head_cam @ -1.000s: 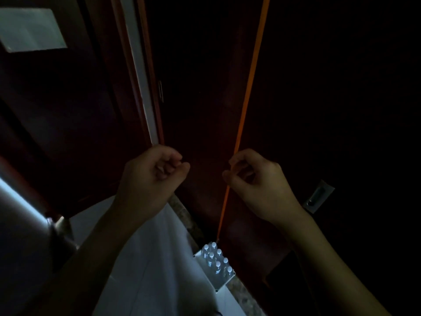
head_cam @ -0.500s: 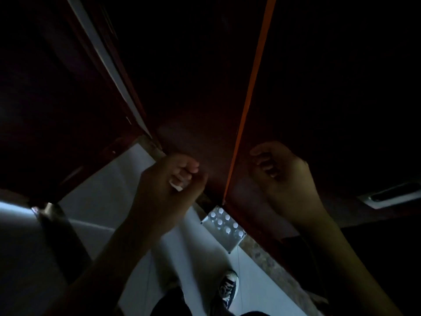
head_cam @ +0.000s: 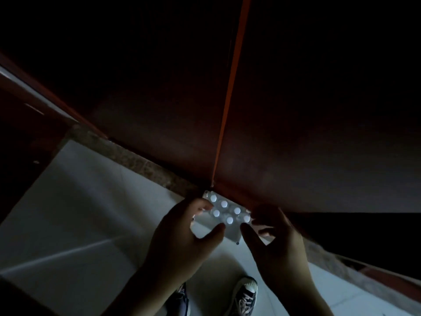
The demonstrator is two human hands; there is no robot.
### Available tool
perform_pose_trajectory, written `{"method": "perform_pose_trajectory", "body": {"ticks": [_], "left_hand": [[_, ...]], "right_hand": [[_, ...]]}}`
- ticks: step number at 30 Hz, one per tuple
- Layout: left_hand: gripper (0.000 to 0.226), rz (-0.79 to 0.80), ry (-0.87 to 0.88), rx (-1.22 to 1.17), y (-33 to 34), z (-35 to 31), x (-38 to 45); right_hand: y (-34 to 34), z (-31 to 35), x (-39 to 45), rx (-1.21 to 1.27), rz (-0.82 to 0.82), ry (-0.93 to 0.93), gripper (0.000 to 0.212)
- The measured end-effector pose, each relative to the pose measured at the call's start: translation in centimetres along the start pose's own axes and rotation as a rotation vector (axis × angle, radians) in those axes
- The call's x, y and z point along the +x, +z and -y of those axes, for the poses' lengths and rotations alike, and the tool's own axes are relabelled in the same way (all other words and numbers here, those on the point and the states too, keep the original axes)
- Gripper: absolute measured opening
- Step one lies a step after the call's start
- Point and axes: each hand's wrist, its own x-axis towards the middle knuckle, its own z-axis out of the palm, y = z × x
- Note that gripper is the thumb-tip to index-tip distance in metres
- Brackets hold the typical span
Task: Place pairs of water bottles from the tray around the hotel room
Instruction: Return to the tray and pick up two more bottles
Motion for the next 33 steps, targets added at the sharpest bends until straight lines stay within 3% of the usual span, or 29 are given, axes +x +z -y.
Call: {"method": "perform_pose_trajectory", "body": {"ticks": [6, 11, 15, 18, 22, 27, 33], "left_hand": [[0.038, 0.133, -0.113, 0.096, 12.3, 15.1, 5.3], [0.059, 0.187, -0.123, 0.240, 24.6, 28.7, 9.2], [0.073, 0.235, -0.050, 0.292, 31.3, 37.0, 12.2], [0.069, 0.198, 0.007, 0.290, 34.9, 41.4, 13.9], [0.066, 0.070, 0.046, 0.209, 38.0, 44.7, 14.8], [0.056, 0.020, 0.025, 0.196, 39.1, 45.7, 15.5], [0.050, -0.048, 0.077, 0.249, 35.3, 41.8, 13.7]], "right_hand": [[9.6, -15.7, 5.0, -0.085, 0.021, 0.146, 0.036], [17.0, -30.3, 9.2, -0.097, -0.033, 0.281, 0.050], [22.6, -39.4, 12.0, -0.093, -0.043, 0.267, 0.061], [26.6, -44.8, 13.7, -0.118, -0.072, 0.219, 0.063], [30.3, -48.7, 14.9, -0.103, -0.190, 0.146, 0.063], [32.0, -50.4, 15.9, -0.069, -0.274, 0.241, 0.060], [29.2, -46.7, 14.3, -0.079, -0.256, 0.210, 0.060]]}}
